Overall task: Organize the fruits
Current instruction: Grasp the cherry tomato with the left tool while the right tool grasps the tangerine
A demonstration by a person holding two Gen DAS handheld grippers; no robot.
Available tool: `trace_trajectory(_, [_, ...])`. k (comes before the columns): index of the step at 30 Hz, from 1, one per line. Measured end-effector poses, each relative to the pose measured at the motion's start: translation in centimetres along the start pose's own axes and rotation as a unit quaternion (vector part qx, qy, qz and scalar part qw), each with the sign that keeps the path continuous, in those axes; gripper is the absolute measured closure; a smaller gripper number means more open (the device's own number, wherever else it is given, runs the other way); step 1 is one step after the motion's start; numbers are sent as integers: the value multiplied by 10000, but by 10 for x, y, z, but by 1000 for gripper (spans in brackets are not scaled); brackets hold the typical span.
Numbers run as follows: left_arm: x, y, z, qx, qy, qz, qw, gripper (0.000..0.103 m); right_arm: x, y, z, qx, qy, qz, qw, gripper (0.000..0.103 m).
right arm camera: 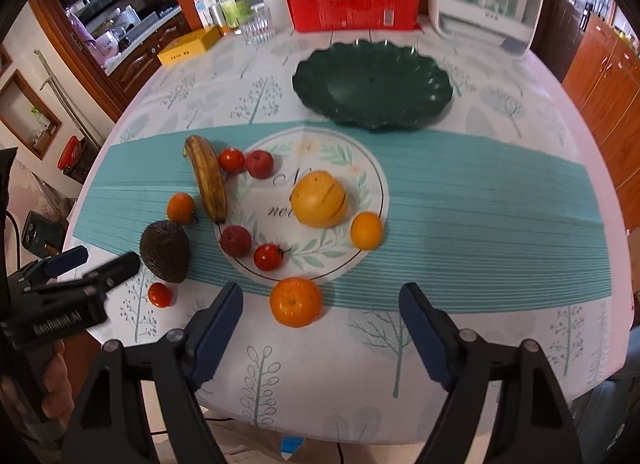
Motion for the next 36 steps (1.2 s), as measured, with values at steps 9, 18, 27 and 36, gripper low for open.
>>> trace_trajectory(9, [34,-38,-27,181,320,-399,9985,4,3,-46,-21,579,207,284,9977,33])
trace_trajectory(18, [29,-65,-44,281,-58,-459,9985,21,0,-69,-31,831,138,441,9955,40])
trace_trajectory(27, [8,-75,-50,309,-390,-642,9967,47,9,-79,-31,800,326,480,9951,53])
trace_trajectory(36, [0,-76,-45,170,-399,-664,9969,75,17,-84,-28,708,480,518,9950,58])
Point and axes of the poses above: each gripper's, at about its wrist camera, not at the fingertips, and y roughly against the way its jaws point, x to its left, z to its top, the point moved 4 cm from there along -y, roughly the way its jaws point, and after that the axes turned 8 degrees about -y, right-handed, at the moved point
